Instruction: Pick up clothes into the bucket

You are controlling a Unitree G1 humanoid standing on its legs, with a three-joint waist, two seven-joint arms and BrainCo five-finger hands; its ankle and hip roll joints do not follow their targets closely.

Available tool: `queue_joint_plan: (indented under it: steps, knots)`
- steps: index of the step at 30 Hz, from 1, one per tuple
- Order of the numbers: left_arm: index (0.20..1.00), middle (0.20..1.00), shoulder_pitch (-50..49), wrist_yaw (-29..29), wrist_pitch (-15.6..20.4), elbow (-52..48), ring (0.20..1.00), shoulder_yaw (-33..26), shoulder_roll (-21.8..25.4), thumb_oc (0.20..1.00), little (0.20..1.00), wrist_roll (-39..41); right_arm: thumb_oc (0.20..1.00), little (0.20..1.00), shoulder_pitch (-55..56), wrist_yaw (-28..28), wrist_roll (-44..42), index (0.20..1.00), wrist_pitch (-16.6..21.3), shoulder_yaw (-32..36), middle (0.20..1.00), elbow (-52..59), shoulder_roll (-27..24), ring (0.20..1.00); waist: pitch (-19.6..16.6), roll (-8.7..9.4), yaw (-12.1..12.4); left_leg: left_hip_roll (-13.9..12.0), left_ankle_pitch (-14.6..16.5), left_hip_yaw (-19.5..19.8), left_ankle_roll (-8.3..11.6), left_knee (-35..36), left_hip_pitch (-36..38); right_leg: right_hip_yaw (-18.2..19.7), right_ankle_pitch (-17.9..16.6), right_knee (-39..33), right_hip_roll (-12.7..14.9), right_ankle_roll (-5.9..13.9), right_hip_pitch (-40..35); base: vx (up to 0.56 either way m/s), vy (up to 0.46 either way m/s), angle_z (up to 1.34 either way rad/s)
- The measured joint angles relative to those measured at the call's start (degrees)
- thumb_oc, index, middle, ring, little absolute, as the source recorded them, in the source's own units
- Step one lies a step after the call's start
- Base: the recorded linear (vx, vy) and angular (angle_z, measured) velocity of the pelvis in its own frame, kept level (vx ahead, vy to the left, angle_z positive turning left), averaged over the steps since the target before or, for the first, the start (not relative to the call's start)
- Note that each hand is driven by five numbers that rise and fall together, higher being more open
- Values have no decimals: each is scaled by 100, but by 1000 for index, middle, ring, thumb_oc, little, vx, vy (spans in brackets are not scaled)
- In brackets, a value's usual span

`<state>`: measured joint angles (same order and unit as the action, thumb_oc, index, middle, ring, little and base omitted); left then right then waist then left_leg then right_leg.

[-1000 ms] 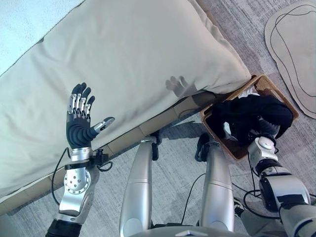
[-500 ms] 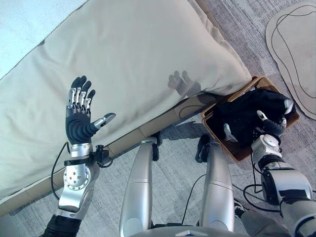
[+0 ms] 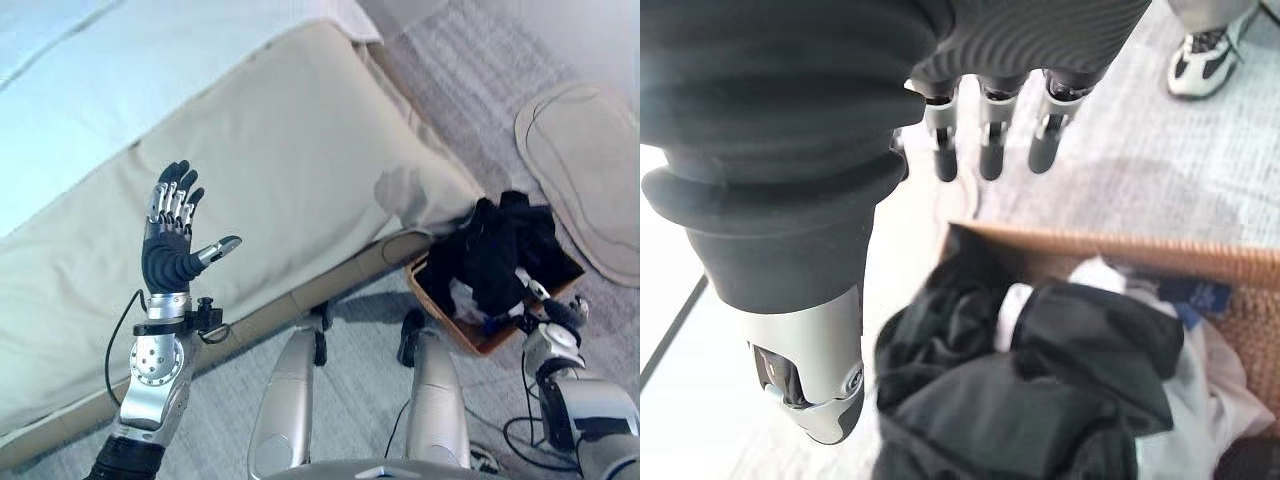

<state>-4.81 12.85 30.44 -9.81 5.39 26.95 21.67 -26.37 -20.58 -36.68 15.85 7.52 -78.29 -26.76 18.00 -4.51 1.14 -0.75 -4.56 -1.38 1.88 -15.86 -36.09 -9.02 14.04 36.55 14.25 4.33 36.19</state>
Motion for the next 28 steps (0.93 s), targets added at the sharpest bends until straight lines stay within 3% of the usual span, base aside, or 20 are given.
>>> queue_joint_plan:
  steps: [4,9,16,22,28]
  knots:
    - [1000,1000,-218,-47,-63,376,1000,-40,-6,1000,1000,45,1000,1000,680,61,-131,1000,38,115,1000,559,769,1000,-310,262,-175,-90,-162,43,38,653,800,-179,-60,-600,-132,56,-797,104,-45,3]
    - [1000,1000,-381,-36,-123,618,1000,-333,-194,1000,1000,37,1000,1000,1601,138,-47,1000,134,-70,1000,1634,1206,1000,-498,337,-353,-205,-289,11,66,1196,1501,-278,-219,-1267,-318,118,-1541,82,-26,-6]
    - [1000,1000,-636,-34,-181,825,1000,-610,-478,1000,1000,30,1000,1000,2901,175,1037,1000,382,-298,1000,4475,1225,1000,-777,477,-517,-343,-272,-166,88,1671,2490,-252,-432,-2135,-537,205,-2601,71,12,-14]
    - [1000,1000,-853,-403,-215,1014,1000,-412,-670,1000,1000,63,1000,1000,3565,767,1357,1000,512,-649,1000,5220,1210,1000,-1256,498,-640,-332,-251,-242,116,2046,3106,-266,-565,-2731,-593,270,-3288,52,31,-2]
    - [1000,1000,-965,-839,-354,1379,1000,-133,-806,1000,1000,277,1000,1000,3830,1262,1349,1000,517,-1031,1000,5319,1212,1000,-1398,475,-657,-313,-244,-288,124,2085,3343,-276,-772,-3221,-622,317,-3714,11,16,-2]
